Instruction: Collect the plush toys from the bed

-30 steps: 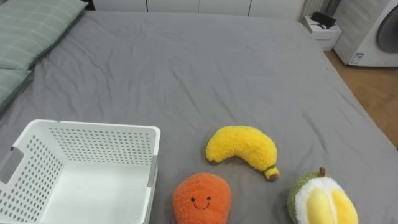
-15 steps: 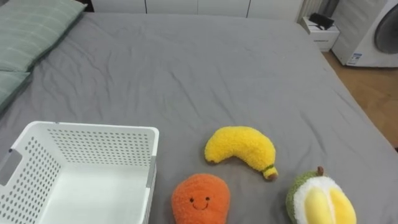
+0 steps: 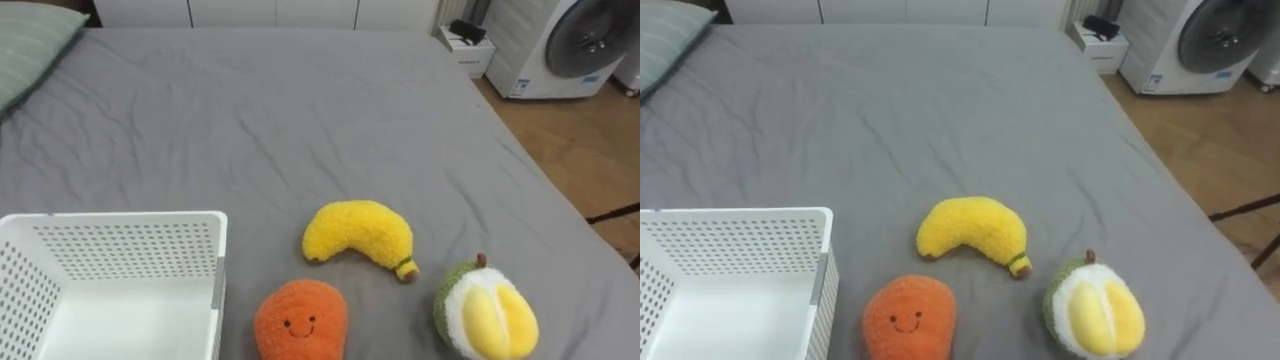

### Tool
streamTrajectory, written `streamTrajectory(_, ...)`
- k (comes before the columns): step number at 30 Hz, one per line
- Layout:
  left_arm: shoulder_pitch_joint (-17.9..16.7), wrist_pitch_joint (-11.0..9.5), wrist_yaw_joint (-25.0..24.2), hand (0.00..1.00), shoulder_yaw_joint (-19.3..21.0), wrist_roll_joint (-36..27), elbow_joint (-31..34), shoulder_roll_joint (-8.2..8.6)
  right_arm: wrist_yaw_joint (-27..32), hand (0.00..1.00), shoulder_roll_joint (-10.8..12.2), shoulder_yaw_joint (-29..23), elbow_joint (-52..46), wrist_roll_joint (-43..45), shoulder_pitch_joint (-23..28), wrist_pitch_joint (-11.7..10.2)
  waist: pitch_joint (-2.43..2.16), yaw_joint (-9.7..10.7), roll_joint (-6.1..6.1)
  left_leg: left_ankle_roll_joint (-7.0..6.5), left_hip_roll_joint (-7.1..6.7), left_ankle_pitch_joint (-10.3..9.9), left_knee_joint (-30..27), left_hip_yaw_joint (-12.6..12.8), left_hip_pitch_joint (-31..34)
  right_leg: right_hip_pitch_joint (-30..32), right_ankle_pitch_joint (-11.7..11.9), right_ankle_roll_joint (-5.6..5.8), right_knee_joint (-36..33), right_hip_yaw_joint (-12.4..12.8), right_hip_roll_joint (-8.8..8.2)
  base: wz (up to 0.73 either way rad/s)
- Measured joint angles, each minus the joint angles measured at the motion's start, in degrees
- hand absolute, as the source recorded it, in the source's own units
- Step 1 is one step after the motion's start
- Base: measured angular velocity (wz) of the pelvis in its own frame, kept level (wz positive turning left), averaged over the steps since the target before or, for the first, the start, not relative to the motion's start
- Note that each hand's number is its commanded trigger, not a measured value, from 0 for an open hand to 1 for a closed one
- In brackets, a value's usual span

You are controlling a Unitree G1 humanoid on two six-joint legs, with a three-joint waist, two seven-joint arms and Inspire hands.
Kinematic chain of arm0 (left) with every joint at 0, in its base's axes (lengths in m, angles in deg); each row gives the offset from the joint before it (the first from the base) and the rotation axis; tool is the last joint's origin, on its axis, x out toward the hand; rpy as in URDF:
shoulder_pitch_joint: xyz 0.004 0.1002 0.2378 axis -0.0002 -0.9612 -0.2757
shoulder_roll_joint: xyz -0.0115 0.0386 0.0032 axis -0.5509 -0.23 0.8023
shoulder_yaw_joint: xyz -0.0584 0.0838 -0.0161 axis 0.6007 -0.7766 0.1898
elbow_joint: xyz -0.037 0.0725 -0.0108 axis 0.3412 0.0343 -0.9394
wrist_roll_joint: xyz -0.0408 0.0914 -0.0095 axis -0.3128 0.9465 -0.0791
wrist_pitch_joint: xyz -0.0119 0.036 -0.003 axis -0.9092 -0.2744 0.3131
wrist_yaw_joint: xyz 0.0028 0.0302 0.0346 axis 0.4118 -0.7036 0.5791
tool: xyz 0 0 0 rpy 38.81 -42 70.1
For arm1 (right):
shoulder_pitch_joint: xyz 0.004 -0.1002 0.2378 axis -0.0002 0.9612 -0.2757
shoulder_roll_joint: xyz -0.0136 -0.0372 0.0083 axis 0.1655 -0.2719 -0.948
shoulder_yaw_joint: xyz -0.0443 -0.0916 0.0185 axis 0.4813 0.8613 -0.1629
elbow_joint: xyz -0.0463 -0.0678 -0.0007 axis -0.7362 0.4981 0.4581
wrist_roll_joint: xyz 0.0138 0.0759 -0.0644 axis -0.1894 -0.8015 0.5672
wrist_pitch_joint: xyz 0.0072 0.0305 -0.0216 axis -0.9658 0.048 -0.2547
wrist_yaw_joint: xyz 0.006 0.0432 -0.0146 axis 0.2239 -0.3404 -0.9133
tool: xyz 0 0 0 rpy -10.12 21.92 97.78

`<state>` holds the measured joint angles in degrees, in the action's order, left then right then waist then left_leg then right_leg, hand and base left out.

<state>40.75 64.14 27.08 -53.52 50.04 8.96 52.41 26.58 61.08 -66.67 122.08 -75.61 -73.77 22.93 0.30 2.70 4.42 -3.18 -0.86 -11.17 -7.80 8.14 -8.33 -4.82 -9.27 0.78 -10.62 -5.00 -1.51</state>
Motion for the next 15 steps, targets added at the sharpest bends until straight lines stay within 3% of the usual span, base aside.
streamTrajectory(7, 0.2, 0.0, -0.6, 0.00, -1.0, 0.4, 0.0, -0.18, 4.1, 0.00, -0.3, 0.8, -23.9, 10.7, -1.1, -0.5, -0.23, 0.0, 0.33, 0.09, 0.16, 0.3, -0.1, 0.9, 1.7, 2.2, 0.4, -0.17, -0.2, 0.2, 0.12, -0.06)
streamTrajectory(15, 0.6, 0.0, -0.7, 0.00, -2.9, 0.4, 0.5, -0.66, 4.8, 0.00, 0.0, 2.9, -40.5, 18.6, -1.6, -1.3, -0.13, -0.4, 0.62, 0.13, 0.27, 0.3, 0.2, 1.0, 2.3, 2.6, 0.4, -0.17, -0.2, -0.1, 0.13, 0.01)
